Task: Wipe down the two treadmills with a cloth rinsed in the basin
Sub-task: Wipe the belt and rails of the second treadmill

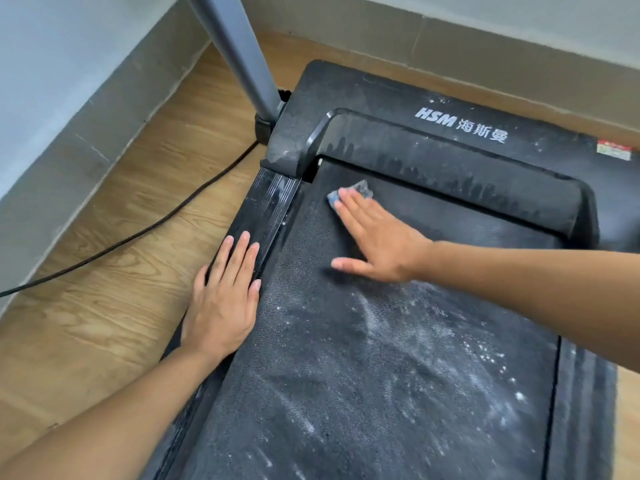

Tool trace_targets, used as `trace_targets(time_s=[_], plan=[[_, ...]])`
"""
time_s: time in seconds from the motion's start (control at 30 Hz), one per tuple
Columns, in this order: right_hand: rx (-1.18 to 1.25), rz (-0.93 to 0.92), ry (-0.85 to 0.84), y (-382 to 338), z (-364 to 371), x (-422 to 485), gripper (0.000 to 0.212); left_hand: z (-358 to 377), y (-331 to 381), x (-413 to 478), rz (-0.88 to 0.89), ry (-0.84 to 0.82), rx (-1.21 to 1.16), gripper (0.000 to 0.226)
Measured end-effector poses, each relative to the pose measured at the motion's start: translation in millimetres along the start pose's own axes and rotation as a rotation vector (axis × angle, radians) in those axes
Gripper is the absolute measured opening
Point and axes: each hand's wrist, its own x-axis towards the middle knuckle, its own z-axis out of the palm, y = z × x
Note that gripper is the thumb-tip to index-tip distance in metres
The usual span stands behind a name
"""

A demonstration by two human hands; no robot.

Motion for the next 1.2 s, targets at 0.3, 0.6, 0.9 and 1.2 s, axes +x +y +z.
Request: trace_targets(time_s=[0.3,0.6,0.9,1.2], plan=[[-0.138,-0.219,-0.087,-4.6,22.2,-73.0,0.104,0.4,0.0,-0.8,-0.023,-0.001,-0.046,0.062],[0.021,0.083,0.070,2.2,6.0,-8.7,0.112,2.2,3.3,1.2,-0.014,-0.016,0.009,0.063],[-0.104,-0.093,0.055,18.6,7.1,-14.1,0.107,0.1,4.9,4.1,-0.006,-0.030,0.037,0.063],[-0.039,-0.288,-0.091,-79.4,41.0,-86.7,0.114,3.6,1.3,2.7,-0.007,-0.021,0.057,0.063]])
